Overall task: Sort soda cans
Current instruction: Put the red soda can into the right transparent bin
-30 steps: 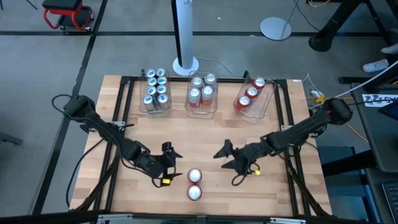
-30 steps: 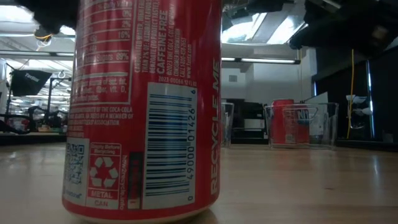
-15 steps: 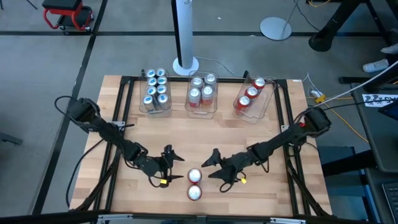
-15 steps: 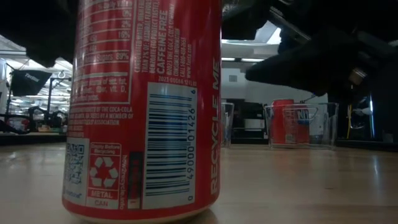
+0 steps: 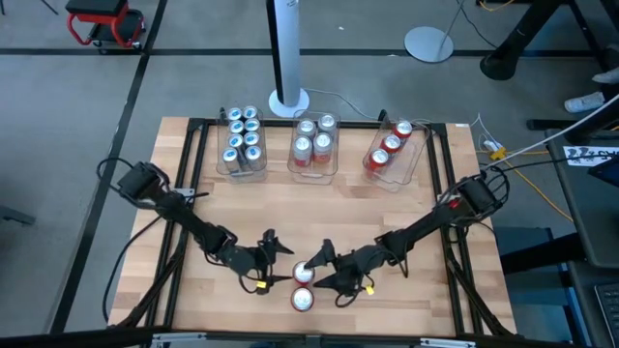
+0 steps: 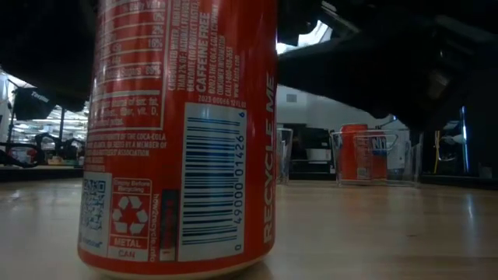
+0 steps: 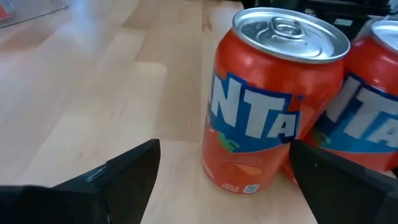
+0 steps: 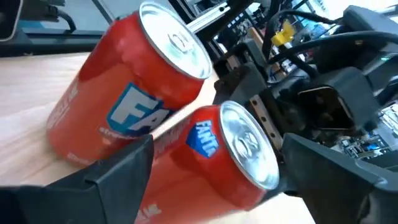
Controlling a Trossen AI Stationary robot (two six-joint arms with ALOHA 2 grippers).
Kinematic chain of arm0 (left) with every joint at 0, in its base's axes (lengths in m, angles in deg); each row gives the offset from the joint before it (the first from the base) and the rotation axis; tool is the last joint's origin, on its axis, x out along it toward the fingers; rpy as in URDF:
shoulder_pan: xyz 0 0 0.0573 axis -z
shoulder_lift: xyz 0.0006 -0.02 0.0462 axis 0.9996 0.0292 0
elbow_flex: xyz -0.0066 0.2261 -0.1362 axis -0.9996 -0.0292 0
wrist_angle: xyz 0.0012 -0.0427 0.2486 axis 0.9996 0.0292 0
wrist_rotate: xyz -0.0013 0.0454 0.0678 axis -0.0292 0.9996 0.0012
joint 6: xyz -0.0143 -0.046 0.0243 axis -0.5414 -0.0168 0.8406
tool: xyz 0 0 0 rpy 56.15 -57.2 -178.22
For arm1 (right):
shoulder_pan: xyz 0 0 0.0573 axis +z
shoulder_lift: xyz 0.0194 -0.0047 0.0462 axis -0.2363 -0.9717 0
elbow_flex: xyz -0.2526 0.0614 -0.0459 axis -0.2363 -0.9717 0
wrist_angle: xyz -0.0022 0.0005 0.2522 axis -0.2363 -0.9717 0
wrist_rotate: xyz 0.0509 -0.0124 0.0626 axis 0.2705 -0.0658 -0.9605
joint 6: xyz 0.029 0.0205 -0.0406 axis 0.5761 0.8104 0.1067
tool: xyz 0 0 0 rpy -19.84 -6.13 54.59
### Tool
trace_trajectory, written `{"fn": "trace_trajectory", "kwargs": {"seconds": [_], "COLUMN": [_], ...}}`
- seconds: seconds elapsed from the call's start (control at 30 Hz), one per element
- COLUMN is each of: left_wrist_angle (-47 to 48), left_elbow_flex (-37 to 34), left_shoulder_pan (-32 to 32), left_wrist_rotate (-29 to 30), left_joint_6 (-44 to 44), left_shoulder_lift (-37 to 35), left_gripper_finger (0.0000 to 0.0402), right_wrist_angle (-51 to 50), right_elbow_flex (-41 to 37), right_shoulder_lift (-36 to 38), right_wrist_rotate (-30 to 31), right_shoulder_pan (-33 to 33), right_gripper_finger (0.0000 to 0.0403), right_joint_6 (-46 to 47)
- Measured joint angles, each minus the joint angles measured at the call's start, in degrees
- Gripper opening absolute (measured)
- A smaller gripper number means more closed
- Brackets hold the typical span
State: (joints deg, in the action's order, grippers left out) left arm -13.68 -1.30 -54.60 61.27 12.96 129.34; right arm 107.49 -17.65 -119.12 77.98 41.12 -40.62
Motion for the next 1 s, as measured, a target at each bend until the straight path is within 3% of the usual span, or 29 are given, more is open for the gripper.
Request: {"fn": "trace_trajectory", "kwargs": {"seconds": [0.37,0.57,0.77,1.0], "left_wrist_angle": [-1.9,-1.9,-1.5,-1.3], "left_elbow_flex": [0.0,0.0,0.0,0.1], "left_shoulder_pan": [-6.8,-9.6,-9.3,-9.1], "left_wrist_rotate": [1.1,0.6,0.6,0.7], "left_joint_6": [0.8,1.7,1.5,1.0], "left_shoulder_lift": [0.9,0.9,0.9,0.9], "left_gripper_finger": [0.0345,0.0345,0.0345,0.0345], "right_wrist_angle": [-6.0,-10.0,-32.2,-62.1], "right_elbow_flex": [0.8,0.8,5.7,22.3], "right_shoulder_lift": [0.0,1.9,10.6,10.7], "right_wrist_rotate": [7.6,8.0,8.1,-2.6], "right_shoulder_pan": [-1.5,-2.1,-2.7,-7.0], "right_gripper_finger": [0.0353,0.0353,0.0353,0.0353], "right_joint_6": [-4.1,-7.2,-9.8,-7.7]}}
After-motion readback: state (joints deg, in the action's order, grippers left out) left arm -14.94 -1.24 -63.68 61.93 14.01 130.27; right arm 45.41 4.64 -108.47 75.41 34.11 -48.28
